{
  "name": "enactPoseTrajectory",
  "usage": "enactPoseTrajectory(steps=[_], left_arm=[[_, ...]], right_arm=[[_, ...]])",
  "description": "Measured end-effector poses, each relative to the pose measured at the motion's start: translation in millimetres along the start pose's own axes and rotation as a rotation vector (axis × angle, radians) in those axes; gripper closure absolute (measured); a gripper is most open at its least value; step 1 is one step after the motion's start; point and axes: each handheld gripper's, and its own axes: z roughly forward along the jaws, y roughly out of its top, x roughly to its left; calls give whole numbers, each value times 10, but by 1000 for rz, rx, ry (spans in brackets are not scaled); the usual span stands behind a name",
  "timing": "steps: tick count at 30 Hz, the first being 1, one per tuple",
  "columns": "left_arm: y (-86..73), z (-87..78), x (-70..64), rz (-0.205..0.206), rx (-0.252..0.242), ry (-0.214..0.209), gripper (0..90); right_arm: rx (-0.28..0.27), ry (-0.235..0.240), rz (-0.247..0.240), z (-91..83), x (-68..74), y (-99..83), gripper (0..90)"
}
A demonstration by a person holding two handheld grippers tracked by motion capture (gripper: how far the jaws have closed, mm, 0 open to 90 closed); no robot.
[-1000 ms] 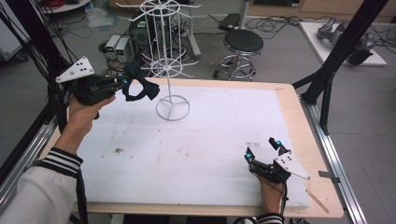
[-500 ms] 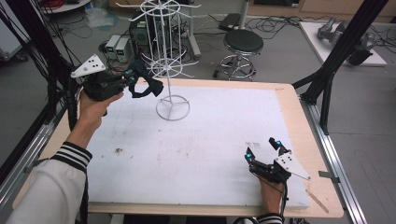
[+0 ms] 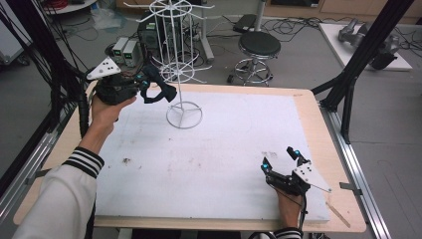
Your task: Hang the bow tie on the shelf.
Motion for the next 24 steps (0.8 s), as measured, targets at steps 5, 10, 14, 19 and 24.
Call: enactPoseTrajectory(steps=[5, 10, 14, 19, 24], left_arm=[[26, 62, 12, 7, 19, 17, 871], [44, 108, 10, 13, 33, 21, 870], [33, 145, 13, 16, 47, 26, 870], [24, 204, -3, 18, 61, 28, 870], [48, 244, -23, 27, 70, 29, 869]], right_arm=[[-4, -1, -3, 1, -4, 0, 76], [-2, 0, 4, -2, -4, 0, 76], [-5, 2, 0, -3, -6, 0, 76], [-5, 1, 0, -3, -7, -1, 76], [-4, 1, 2, -4, -7, -1, 76]])
